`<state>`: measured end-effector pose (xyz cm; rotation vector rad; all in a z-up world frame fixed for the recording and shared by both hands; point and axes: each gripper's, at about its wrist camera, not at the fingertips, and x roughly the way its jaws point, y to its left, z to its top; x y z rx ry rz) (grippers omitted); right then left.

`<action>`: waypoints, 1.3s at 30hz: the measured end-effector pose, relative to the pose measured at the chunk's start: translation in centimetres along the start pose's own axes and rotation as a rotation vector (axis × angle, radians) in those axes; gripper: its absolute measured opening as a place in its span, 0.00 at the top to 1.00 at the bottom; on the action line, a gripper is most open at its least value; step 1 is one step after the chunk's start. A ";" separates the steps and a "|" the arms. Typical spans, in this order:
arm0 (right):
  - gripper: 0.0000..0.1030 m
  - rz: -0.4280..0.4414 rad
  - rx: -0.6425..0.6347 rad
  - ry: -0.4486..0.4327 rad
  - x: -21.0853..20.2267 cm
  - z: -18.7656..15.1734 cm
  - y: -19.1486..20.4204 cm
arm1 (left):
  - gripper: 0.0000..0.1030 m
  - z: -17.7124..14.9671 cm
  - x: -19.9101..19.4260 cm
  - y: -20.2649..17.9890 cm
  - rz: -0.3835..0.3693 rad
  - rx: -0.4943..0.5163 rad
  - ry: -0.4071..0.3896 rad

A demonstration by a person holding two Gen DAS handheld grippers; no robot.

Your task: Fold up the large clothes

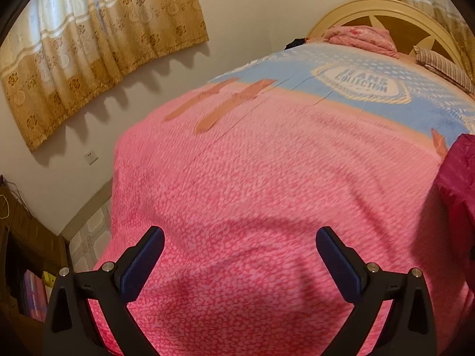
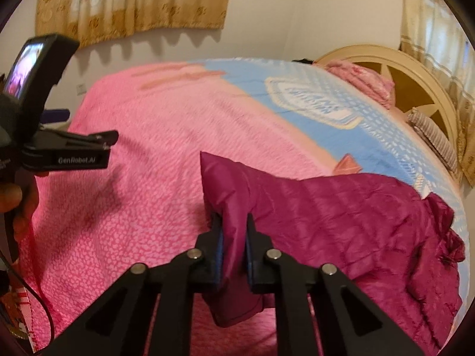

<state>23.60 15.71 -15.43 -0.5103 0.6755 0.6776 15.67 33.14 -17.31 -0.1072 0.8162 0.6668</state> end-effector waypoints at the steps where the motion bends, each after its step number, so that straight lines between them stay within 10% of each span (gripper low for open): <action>1: 0.87 -0.008 0.009 -0.012 -0.4 0.1 -0.5 | 0.01 0.4 -0.5 -0.4 -0.008 0.003 -0.009; 13: 0.88 -0.181 0.175 -0.097 -6.1 -1.3 -10.4 | 0.01 5.0 -5.9 -10.9 -0.080 0.130 -0.132; 39: 0.90 -0.418 0.626 -0.053 -11.3 -15.7 -32.1 | 0.01 6.8 -9.2 -35.4 -0.170 0.393 -0.220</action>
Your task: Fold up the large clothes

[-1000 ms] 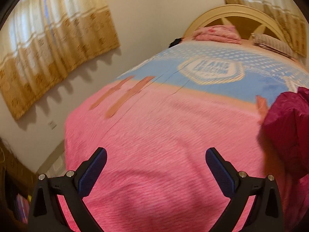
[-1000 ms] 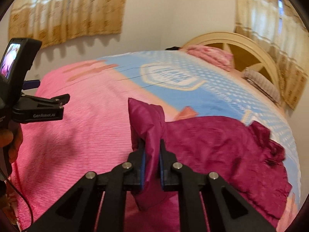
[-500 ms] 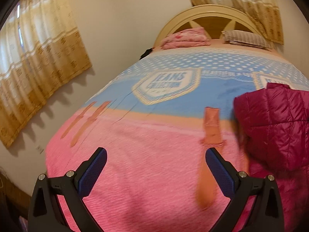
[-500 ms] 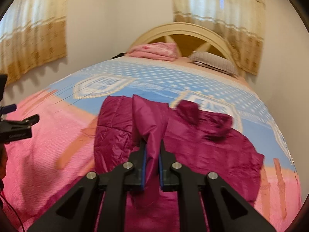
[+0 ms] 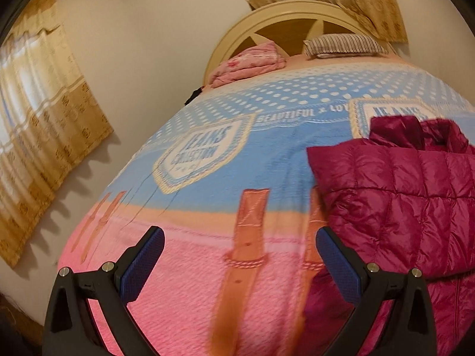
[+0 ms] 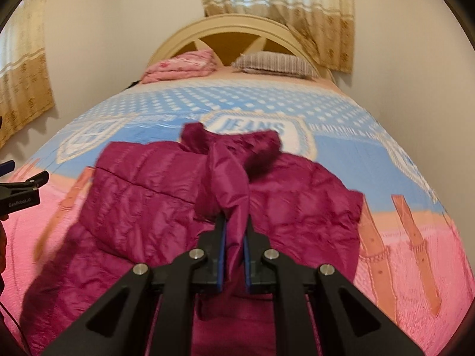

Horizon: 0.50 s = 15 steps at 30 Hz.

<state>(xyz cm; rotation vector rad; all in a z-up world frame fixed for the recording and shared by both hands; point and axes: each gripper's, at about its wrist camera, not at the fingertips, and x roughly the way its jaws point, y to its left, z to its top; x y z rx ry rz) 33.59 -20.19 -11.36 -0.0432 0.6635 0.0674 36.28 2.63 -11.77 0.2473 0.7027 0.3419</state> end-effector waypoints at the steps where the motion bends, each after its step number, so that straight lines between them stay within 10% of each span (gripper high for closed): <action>1: 0.91 -0.007 0.010 0.010 0.4 -0.3 -0.7 | 0.01 0.0 0.2 -0.7 0.001 0.011 0.002; 15: 0.92 -0.164 0.190 0.089 2.6 -3.4 -8.8 | 0.01 0.5 0.8 -4.5 -0.049 0.071 -0.018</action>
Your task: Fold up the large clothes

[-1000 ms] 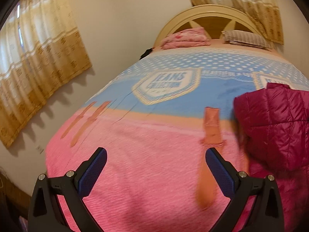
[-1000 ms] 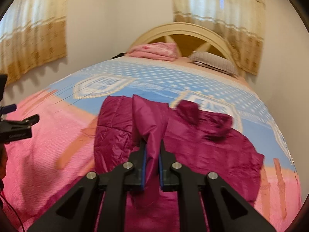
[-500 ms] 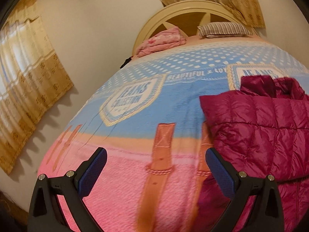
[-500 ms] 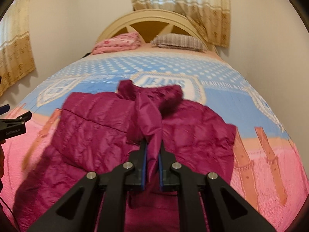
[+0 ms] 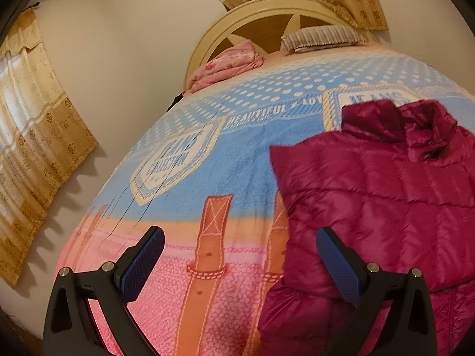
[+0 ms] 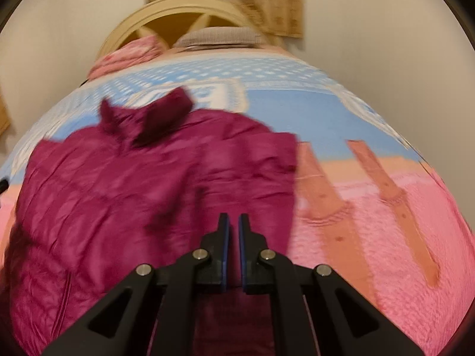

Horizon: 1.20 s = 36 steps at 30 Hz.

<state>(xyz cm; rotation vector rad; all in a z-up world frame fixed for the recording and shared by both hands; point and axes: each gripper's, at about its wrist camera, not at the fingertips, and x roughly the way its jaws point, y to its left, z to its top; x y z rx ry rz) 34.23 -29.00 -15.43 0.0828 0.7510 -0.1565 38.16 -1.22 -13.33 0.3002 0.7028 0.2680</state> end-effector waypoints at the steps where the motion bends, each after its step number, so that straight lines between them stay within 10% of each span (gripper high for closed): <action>1: 0.83 -0.005 0.048 -0.004 -0.4 0.2 -0.9 | 0.01 0.2 -0.1 0.0 -0.004 -0.003 -0.008; 9: 0.27 0.146 0.030 -0.054 -3.4 2.4 3.2 | 0.01 2.2 0.6 -0.1 -0.016 -0.020 -0.012; 11: 0.31 0.128 -0.014 0.006 -1.7 2.4 4.9 | 0.01 2.6 0.8 0.0 -0.036 -0.040 0.001; 13: 0.80 0.138 -0.049 0.117 0.9 1.6 6.0 | 0.01 2.6 1.0 0.3 -0.040 -0.050 0.008; 16: 0.87 0.128 -0.073 0.133 1.2 0.5 5.7 | 0.01 2.1 1.6 1.0 -0.023 -0.040 0.013; 22: 0.83 0.040 -0.058 0.102 0.1 0.4 3.8 | 0.01 1.2 3.1 2.4 -0.016 -0.080 0.062; 25: 0.46 -0.034 -0.038 0.052 -0.7 1.2 4.0 | 0.01 1.7 2.0 1.7 -0.042 -0.080 0.031; 30: 0.51 -0.046 0.005 -0.113 -4.7 2.9 4.6 | 0.01 3.9 -0.3 -1.1 -0.161 -0.077 -0.048; 36: 0.61 0.109 -0.101 -0.037 -1.6 2.8 8.8 | 0.01 4.2 3.4 -5.9 -0.197 -0.019 0.019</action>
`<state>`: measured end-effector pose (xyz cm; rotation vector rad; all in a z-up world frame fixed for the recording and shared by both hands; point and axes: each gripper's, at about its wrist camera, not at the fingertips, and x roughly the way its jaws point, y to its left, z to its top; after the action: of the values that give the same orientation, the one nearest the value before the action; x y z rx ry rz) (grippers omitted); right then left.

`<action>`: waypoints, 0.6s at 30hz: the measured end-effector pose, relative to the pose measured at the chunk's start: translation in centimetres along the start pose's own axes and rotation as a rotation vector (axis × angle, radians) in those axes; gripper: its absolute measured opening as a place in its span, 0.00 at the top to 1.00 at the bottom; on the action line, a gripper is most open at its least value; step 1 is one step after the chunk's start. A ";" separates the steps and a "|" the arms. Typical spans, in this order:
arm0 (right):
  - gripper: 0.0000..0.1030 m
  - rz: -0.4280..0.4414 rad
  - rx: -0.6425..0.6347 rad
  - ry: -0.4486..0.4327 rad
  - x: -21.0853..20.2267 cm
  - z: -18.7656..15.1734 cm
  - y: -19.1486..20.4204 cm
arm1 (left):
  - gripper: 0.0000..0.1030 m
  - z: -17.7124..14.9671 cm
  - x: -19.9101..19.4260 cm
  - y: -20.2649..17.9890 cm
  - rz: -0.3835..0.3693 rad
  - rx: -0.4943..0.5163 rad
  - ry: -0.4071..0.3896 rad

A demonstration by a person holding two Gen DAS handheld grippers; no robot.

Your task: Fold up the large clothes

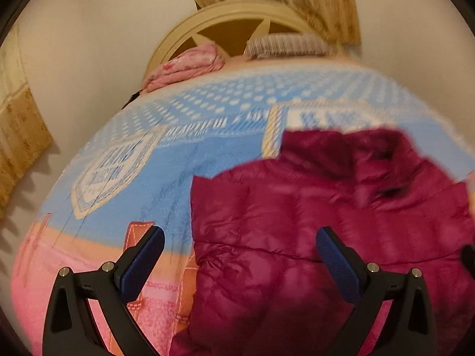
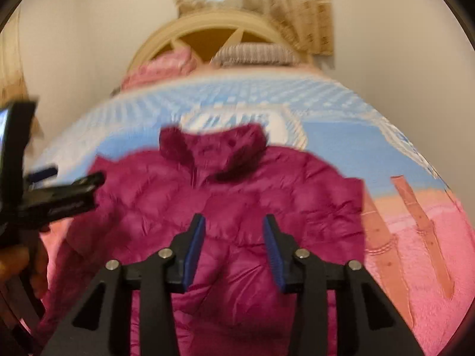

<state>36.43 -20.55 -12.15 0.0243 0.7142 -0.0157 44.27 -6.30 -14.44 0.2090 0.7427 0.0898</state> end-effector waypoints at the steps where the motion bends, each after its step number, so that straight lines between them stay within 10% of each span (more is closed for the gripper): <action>1: 0.61 -0.002 0.001 0.018 0.9 -0.3 0.0 | 0.01 -0.4 1.4 -0.3 0.041 0.025 0.024; 18: 0.67 -0.009 -0.050 0.097 5.3 -4.2 0.1 | 0.01 -4.2 6.6 1.9 -0.042 -0.072 0.117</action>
<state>37.68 -20.38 -18.85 -0.0267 0.8111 -0.0056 46.24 -2.78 -21.36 0.1197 0.8587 0.0890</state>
